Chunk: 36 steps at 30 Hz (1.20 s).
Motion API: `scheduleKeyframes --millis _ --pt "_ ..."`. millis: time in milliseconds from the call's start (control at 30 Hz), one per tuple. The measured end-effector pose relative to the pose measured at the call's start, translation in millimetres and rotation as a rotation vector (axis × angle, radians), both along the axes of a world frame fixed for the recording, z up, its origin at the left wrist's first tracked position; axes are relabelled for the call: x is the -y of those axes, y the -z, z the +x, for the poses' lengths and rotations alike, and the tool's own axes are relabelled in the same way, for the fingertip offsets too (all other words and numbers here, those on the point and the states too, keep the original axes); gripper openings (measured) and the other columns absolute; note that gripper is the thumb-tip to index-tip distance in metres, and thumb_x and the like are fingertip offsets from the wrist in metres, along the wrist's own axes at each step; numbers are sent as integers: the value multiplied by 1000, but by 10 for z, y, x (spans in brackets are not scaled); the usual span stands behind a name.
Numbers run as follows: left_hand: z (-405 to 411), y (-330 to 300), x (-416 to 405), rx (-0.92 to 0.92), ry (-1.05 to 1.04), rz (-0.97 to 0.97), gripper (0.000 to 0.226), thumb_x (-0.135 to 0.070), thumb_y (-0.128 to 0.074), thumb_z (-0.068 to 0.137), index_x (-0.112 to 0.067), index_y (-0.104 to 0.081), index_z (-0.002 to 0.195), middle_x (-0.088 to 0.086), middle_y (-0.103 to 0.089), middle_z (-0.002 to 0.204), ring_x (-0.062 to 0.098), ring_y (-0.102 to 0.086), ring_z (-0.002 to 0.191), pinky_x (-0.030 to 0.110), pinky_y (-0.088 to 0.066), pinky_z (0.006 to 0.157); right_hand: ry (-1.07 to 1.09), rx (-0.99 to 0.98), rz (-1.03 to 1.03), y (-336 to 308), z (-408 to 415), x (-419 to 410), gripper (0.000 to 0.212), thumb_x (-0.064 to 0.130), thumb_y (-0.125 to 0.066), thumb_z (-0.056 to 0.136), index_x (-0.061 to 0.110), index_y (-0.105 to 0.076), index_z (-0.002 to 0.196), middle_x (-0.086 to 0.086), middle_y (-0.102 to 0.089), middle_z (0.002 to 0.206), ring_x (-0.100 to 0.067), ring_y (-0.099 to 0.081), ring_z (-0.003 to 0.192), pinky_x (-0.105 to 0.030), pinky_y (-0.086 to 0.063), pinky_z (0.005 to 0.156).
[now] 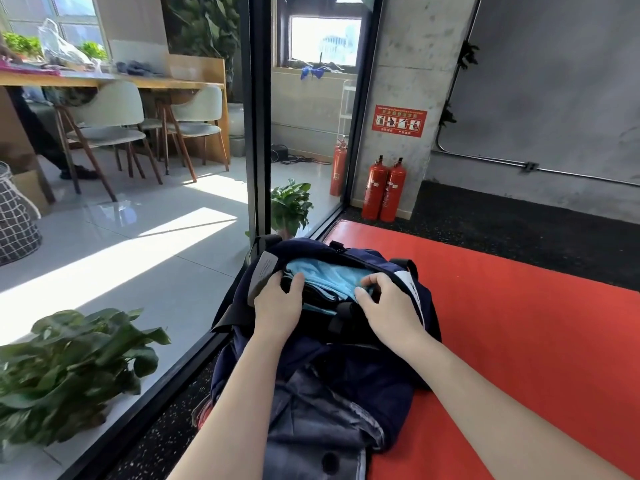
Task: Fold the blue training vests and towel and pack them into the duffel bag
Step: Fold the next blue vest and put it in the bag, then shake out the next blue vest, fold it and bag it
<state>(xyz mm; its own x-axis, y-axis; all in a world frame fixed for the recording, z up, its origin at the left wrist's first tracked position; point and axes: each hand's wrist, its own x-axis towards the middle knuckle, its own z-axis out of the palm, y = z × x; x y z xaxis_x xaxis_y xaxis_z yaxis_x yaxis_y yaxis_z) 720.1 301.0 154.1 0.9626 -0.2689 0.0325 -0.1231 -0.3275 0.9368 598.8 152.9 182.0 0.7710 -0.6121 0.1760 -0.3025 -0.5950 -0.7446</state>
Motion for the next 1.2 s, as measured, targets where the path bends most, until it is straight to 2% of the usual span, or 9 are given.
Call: scheduleKeyframes --millis 100,200,300,400,467,600,833,1000,1200 --pt "-83 -66 -3 57 -29 0 62 -47 -53 100 -9 -46 147 10 -52 147 26 -44 138 37 -31 114 -47 18 5 -44 -94 -56 22 34 -61 98 25 -58 118 12 -62 108 -7 -58 93 -20 -39 78" --pt "-227 -174 -13 181 -153 -3 56 -39 -56 100 -7 -48 145 11 -52 146 26 -44 137 36 -31 115 -72 65 28 -92 -261 -104 20 30 -65 96 24 -61 115 12 -63 107 -3 -59 100 -19 -44 86" --pt "-486 -230 41 323 -166 13 44 -32 -58 99 -10 -54 137 9 -52 142 25 -43 135 40 -32 114 -93 114 66 -167 -524 -144 16 24 -66 96 24 -64 111 14 -65 106 0 -62 97 -13 -47 83" --pt "-880 -283 161 433 -117 96 36 -31 -59 97 -18 -58 131 3 -51 142 26 -39 136 48 -30 113 -68 159 93 -192 -832 -106 15 22 -66 93 26 -66 108 13 -68 102 -4 -66 89 -30 -57 85" --pt "-1180 -328 247 505 -63 108 32 -30 -61 95 -21 -62 126 0 -54 138 24 -41 134 49 -30 111 -42 164 80 -211 -1098 -52 14 21 -66 92 27 -66 104 13 -69 96 -6 -67 84 -33 -58 82" --pt "-1794 -364 435 556 136 17 25 -27 -63 94 -21 -67 118 -4 -63 123 21 -49 122 43 -40 104 26 166 69 -266 -1787 110 13 21 -64 92 27 -65 104 11 -69 96 -9 -68 82 -19 -50 74" --pt "-3264 -181 1032 472 557 -89 21 -21 -65 93 -26 -68 114 -17 -67 102 1 -63 95 30 -52 89 242 104 44 -149 -3358 520 10 19 -64 93 28 -66 95 7 -73 87 -6 -69 74 -17 -50 68" --pt "-4353 -73 1523 464 860 -46 25 -22 -66 91 -26 -67 116 -16 -68 99 0 -62 88 28 -52 87 474 61 48 58 -4638 851 13 14 -66 92 27 -68 91 6 -73 76 -7 -69 66 -26 -51 71" --pt "-5355 -31 1925 510 1176 187 33 -32 -60 93 -28 -62 126 -8 -67 111 12 -63 99 32 -50 93 736 37 93 440 -5850 1001 12 12 -66 87 24 -68 86 7 -69 61 -1 -63 58 -15 -45 64"
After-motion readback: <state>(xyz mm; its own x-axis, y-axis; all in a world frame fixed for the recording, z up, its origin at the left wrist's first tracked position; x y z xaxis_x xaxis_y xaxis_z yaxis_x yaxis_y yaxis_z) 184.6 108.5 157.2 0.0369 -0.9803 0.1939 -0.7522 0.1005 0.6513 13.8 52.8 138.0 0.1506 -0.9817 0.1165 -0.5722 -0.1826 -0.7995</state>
